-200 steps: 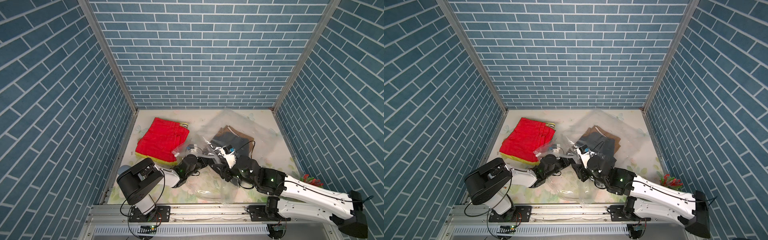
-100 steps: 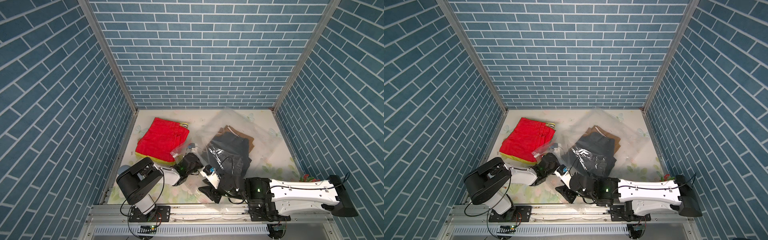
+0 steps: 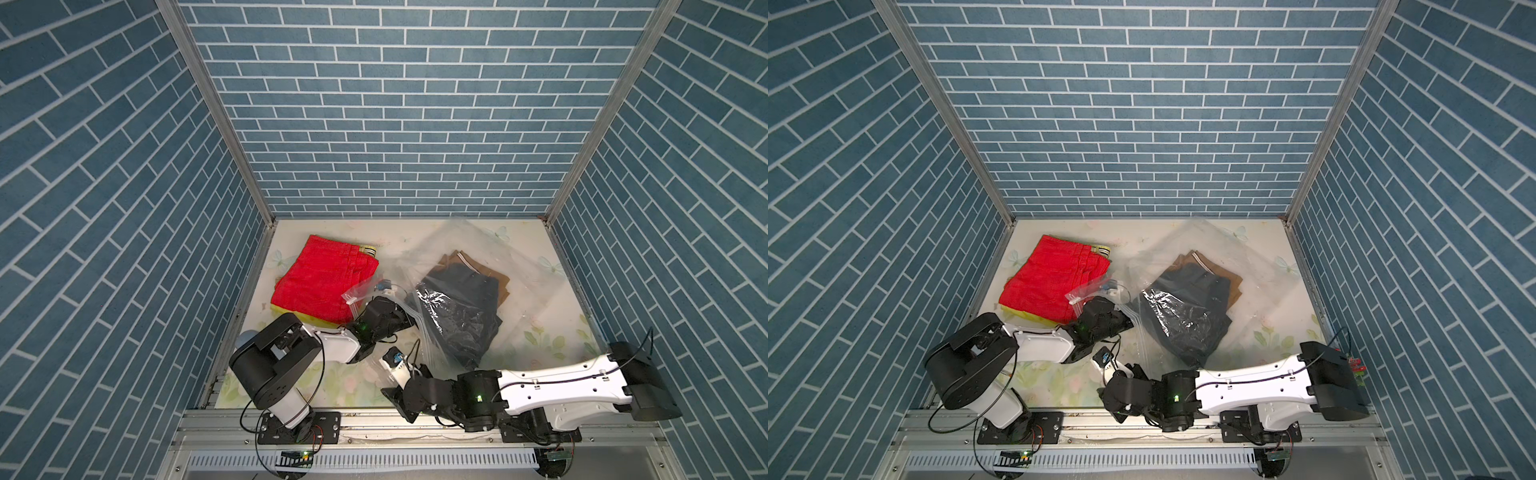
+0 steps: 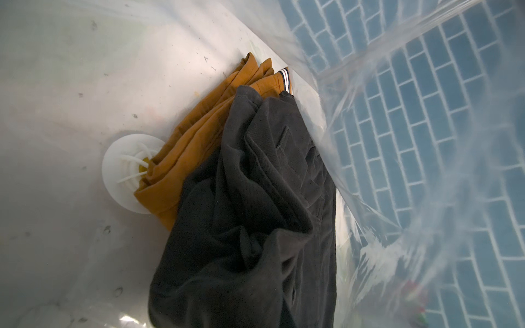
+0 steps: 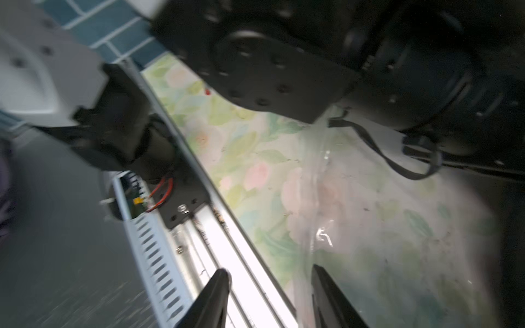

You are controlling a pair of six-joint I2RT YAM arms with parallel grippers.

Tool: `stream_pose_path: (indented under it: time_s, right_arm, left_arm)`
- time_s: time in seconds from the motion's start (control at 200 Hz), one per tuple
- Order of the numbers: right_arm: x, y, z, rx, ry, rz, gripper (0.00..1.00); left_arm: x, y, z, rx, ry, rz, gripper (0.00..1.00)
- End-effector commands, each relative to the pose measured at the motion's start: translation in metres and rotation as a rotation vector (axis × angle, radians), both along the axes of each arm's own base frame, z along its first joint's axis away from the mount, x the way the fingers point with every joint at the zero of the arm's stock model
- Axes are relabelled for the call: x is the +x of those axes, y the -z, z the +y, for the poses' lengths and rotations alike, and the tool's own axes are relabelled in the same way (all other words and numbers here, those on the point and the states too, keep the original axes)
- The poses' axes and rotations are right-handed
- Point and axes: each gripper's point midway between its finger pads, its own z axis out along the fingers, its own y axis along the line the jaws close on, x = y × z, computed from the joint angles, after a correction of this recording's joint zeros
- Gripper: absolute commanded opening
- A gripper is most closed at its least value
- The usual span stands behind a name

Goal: Take the trousers out of the vacuum bag
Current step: Take out the trousers from the vacuum bag.

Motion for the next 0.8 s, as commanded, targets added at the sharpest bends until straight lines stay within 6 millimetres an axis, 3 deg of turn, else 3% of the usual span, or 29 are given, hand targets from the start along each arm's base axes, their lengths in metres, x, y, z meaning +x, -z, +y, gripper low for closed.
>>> stream_pose_path:
  time_s: [0.0,0.18,0.38,0.535,0.795]
  right_arm:
    - [0.036,0.016,-0.03,-0.109,0.238,-0.104,0.53]
    - [0.063,0.041,-0.057,-0.2,0.325,-0.105,0.54]
    - [0.083,0.05,-0.074,-0.237,0.332,-0.083,0.55]
    - [0.09,0.058,-0.084,-0.262,0.321,-0.069,0.55]
    - [0.097,0.075,-0.098,-0.288,0.344,-0.047,0.53]
  left_arm:
    - [0.003,-0.017,-0.002,-0.005,0.01,-0.021,0.0]
    - [-0.002,-0.021,0.003,0.01,0.01,-0.005,0.0]
    - [-0.007,-0.022,0.008,0.036,0.012,0.017,0.0]
    - [-0.01,-0.025,0.016,0.076,0.001,0.019,0.0]
    - [-0.01,-0.046,0.015,0.049,0.005,0.002,0.0]
